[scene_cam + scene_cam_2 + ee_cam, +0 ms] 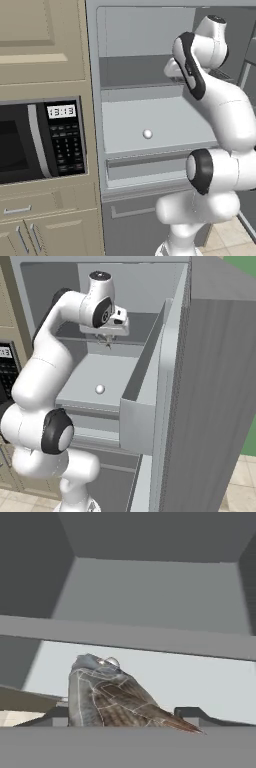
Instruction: Pick fish from the fridge and place it on the plate on the counter.
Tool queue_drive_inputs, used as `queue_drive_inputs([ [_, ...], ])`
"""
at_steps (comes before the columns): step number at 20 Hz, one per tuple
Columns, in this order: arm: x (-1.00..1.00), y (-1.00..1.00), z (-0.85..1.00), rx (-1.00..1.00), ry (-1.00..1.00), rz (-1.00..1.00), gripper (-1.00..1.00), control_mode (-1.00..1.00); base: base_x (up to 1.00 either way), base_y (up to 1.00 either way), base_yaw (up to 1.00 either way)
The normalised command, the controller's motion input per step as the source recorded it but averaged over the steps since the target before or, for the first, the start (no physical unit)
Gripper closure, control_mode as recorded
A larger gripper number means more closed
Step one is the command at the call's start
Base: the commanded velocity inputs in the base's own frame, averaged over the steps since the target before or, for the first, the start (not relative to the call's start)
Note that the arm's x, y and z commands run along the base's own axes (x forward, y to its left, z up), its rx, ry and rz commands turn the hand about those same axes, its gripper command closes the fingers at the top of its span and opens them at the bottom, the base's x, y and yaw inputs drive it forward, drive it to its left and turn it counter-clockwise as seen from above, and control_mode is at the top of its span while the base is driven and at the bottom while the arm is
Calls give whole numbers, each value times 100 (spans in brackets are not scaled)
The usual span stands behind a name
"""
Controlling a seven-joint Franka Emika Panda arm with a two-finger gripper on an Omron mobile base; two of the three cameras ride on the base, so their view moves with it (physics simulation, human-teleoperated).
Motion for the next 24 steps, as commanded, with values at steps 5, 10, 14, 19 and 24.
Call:
queue_drive_inputs([
  [5,-100,0,0,0,7,-3,100,-100,0,0,0],
  [10,-100,9,0,0,14,-2,100,-100,0,0,0],
  [14,-85,21,0,0,20,-2,100,-100,0,0,0],
  [19,-66,17,-6,0,13,0,100,-100,0,0,0],
  [24,-54,26,-32,-6,3,0,100,-100,0,0,0],
])
